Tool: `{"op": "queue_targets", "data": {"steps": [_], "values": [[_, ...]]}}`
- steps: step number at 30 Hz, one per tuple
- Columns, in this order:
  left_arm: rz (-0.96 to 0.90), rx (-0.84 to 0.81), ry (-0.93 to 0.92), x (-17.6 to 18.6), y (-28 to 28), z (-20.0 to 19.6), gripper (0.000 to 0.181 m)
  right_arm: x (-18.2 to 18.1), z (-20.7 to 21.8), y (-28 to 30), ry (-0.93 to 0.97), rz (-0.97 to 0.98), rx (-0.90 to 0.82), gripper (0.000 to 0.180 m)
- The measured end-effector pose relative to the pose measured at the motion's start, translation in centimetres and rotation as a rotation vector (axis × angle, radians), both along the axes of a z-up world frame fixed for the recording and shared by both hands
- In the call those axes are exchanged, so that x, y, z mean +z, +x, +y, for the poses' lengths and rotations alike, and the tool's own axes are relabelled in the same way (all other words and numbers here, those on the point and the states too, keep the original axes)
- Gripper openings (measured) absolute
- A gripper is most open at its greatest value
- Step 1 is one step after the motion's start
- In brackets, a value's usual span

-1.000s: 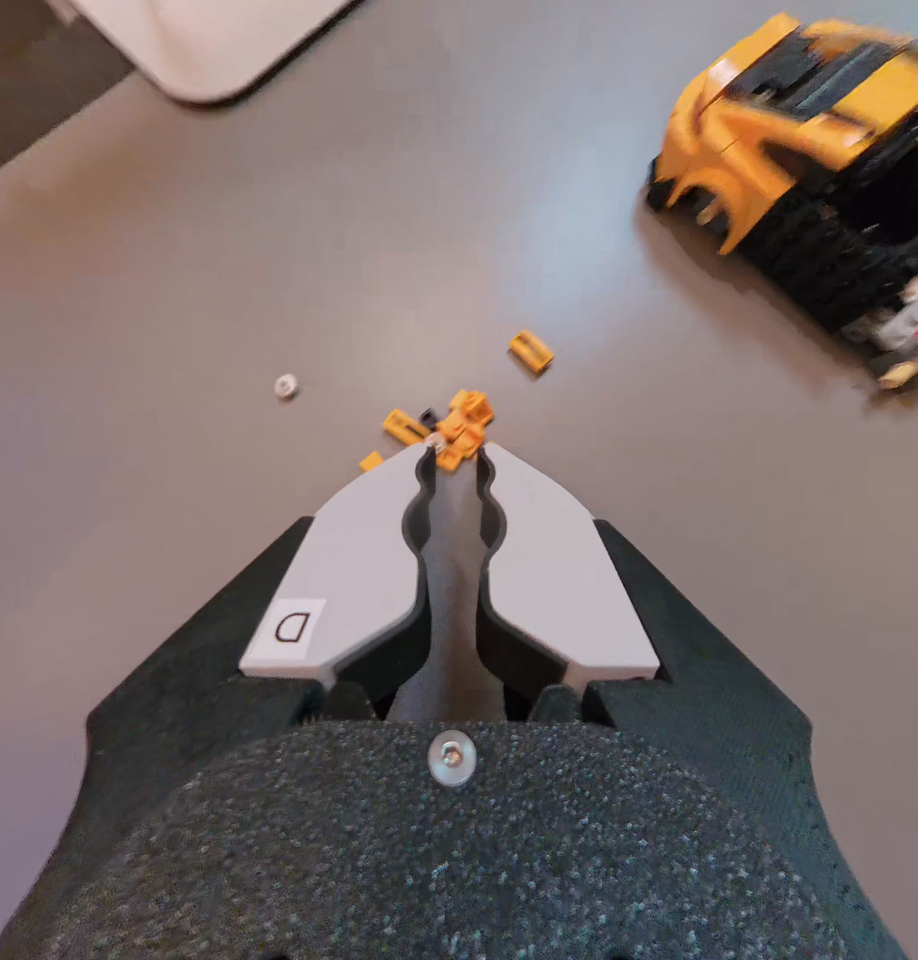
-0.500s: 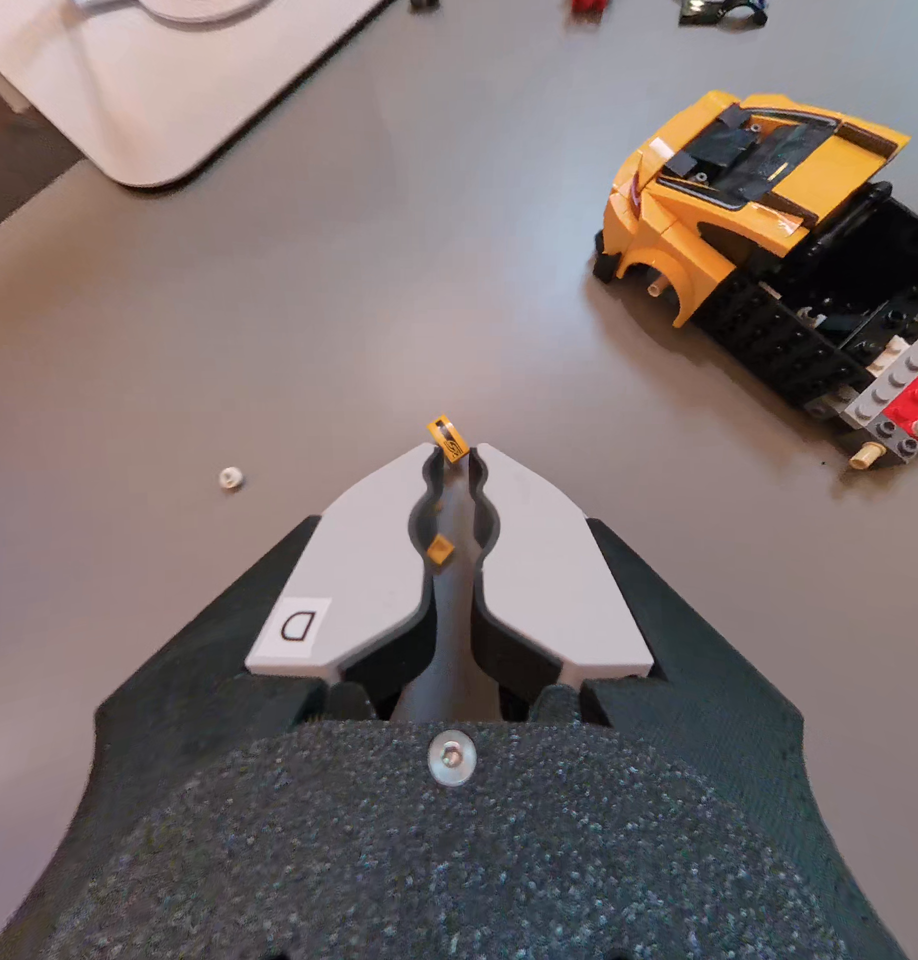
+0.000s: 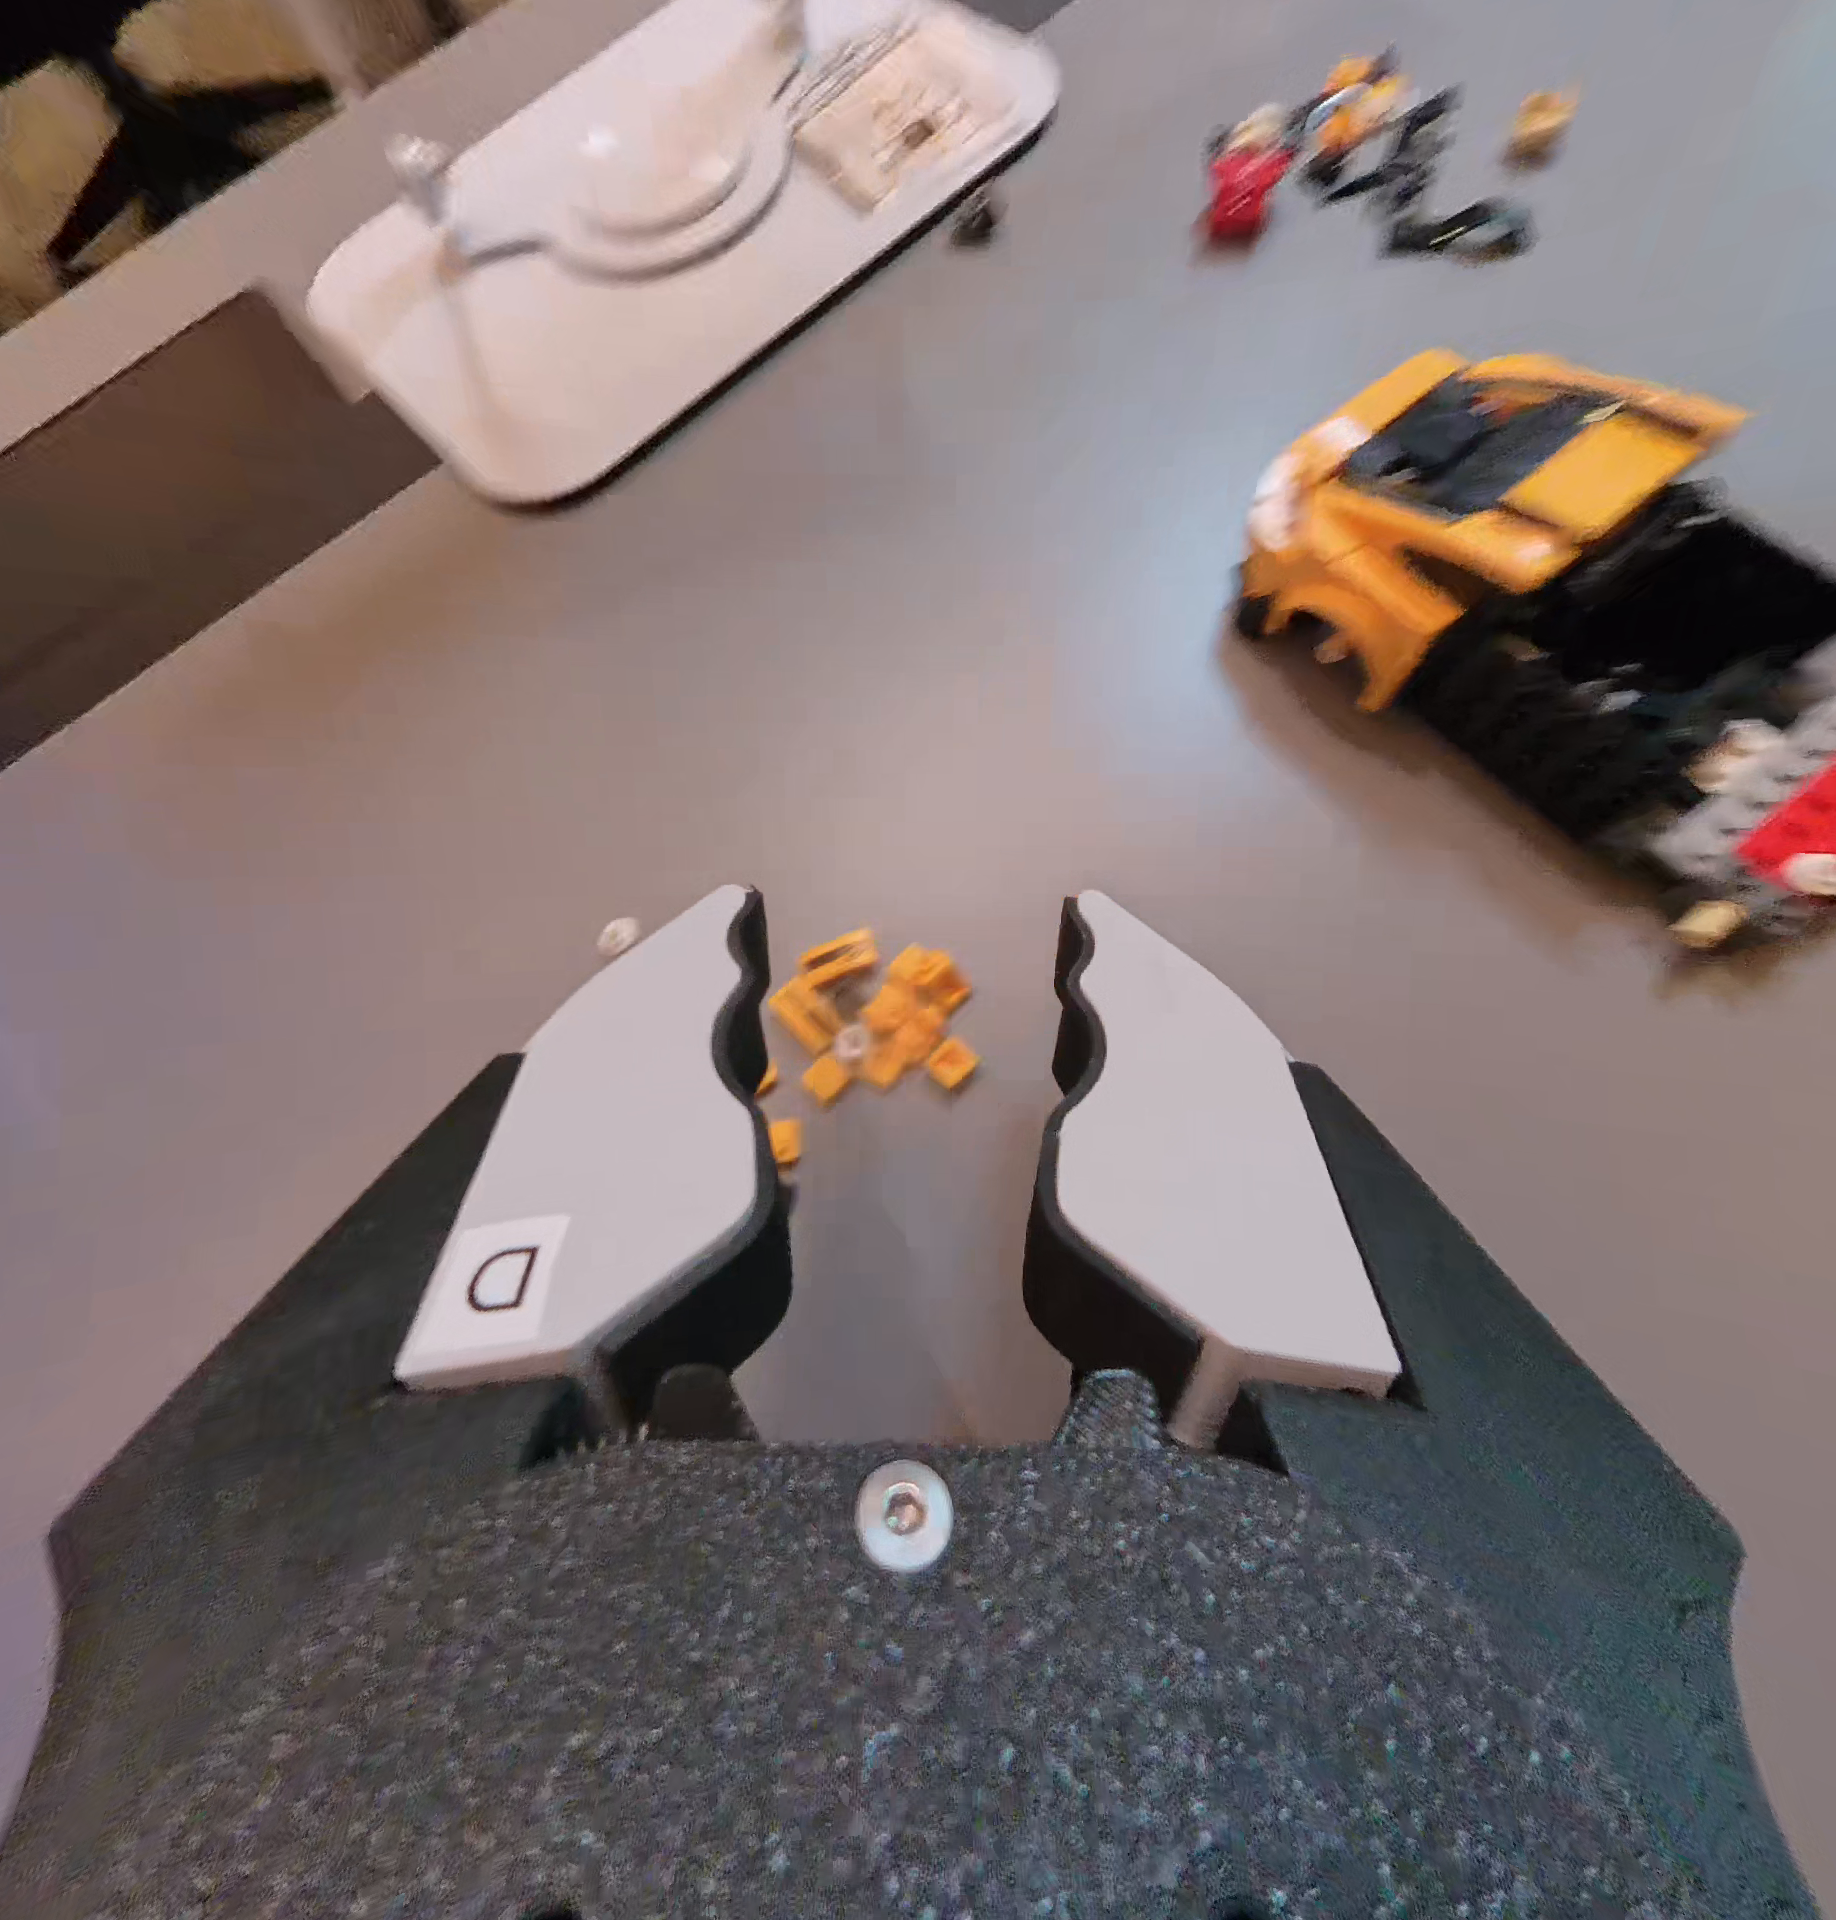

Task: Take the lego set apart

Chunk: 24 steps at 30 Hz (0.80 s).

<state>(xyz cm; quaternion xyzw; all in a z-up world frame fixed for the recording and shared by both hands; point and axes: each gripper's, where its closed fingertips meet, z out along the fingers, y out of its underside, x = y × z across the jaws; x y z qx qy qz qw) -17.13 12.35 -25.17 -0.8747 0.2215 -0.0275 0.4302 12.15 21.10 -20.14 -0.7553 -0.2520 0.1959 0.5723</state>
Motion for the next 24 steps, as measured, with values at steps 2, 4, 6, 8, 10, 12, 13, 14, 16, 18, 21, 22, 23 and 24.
{"op": "queue_targets", "data": {"steps": [2, 4, 6, 8, 10, 12, 13, 14, 16, 18, 21, 22, 23, 24], "values": [[-0.07, -0.119, -0.002, 0.1, 3.0, -0.8, 0.043, 0.0, 0.0, 0.0, 0.0, 0.0, 0.001, 0.003], [-0.135, -0.225, -0.025, -0.2, 5.7, -1.8, 0.041, 0.0, 0.0, 0.0, 0.0, 0.0, 0.002, 0.003], [-0.15, -0.319, -0.041, -0.5, 7.8, -2.8, 0.038, 0.1, 0.0, 0.0, 0.003, 0.001, 0.003, 0.003], [-0.128, -0.365, -0.02, -0.6, 8.9, -3.1, 0.038, 0.2, -0.1, -0.1, 0.007, 0.003, 0.006, 0.003], [-0.118, -0.389, 0.006, -0.5, 9.5, -3.2, 0.037, 0.3, -0.2, -0.2, 0.012, 0.006, 0.012, 0.003], [-0.122, -0.397, 0.019, -0.4, 9.9, -3.3, 0.034, 0.5, -0.3, -0.3, 0.021, 0.011, 0.024, 0.004], [-0.125, -0.394, 0.03, -0.3, 10.0, -3.3, 0.032, 0.6, -0.4, -0.5, 0.028, 0.013, 0.033, 0.005], [-0.132, -0.392, 0.043, -0.1, 10.1, -3.3, 0.029, 0.8, -0.6, -0.7, 0.039, 0.017, 0.049, 0.007], [-0.154, -0.385, 0.065, 0.5, 10.1, -3.3, 0.015, 1.2, -1.0, -1.1, 0.073, 0.023, 0.076, 0.011], [-0.191, -0.377, 0.11, 1.4, 10.1, -3.2, 0.003, 1.9, -1.5, -1.7, 0.133, 0.023, 0.11, 0.018], [-0.239, -0.357, 0.161, 2.6, 10.0, -2.5, 0.0, 2.4, -1.9, -2.8, 0.216, -0.026, 0.128, 0.035], [-0.246, -0.352, 0.182, 3.0, 9.9, -2.1, 0.0, 2.4, -1.8, -3.7, 0.23, -0.067, 0.129, 0.048], [-0.248, -0.346, 0.209, 3.4, 9.7, -1.6, 0.0, 2.3, -1.6, -4.9, 0.243, -0.117, 0.139, 0.06], [-0.243, -0.336, 0.241, 3.9, 9.5, -1.0, 0.0, 2.5, -1.4, -6.4, 0.265, -0.168, 0.155, 0.068]]}}
